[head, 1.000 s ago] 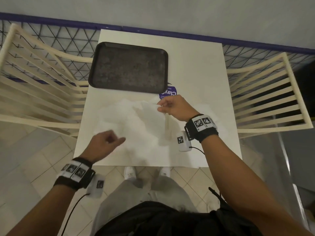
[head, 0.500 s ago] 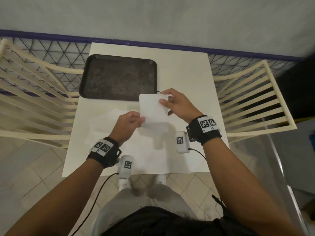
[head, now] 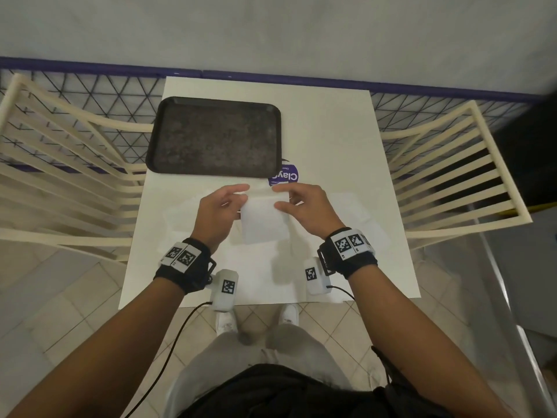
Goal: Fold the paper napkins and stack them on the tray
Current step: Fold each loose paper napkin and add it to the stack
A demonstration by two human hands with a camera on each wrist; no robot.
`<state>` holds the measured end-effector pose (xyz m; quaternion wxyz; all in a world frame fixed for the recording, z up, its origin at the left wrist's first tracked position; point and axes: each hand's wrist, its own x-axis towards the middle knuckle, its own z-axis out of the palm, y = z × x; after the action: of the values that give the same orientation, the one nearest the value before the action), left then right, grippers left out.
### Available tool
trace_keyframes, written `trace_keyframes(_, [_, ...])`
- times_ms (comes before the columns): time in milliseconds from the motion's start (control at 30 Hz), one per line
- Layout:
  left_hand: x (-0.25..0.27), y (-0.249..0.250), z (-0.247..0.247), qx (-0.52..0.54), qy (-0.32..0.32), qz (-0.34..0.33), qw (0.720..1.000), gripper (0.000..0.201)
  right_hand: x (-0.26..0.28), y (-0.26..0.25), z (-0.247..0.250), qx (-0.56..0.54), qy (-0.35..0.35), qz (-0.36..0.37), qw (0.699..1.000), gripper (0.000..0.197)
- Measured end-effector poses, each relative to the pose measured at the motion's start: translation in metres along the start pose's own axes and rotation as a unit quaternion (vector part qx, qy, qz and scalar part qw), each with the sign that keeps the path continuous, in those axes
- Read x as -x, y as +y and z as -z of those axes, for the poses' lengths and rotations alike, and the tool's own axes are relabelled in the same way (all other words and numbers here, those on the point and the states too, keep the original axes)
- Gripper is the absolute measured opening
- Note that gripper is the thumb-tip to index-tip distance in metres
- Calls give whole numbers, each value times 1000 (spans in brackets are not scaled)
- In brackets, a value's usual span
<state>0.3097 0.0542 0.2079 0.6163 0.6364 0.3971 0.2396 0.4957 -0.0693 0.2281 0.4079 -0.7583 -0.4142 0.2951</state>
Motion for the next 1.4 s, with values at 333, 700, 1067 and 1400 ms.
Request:
trace_keyframes(333, [2,3,0,-116,34,-103,987,13,4,-6,3,57,38,13,998,13])
trace_keyframes(700, [0,2,-3,-141,-2,-139,980,10,-3,-23,-10,59,21,45,997,14])
trace_keyframes(1067, [6,0,0,-123,-14,-103,987,22,-11,-32,-18,24,44,27,998,13])
trace_keyframes(1400, [0,-8,10,-112,-20,-88,990,36,-6,-22,-24,-103,95,-72,988,10])
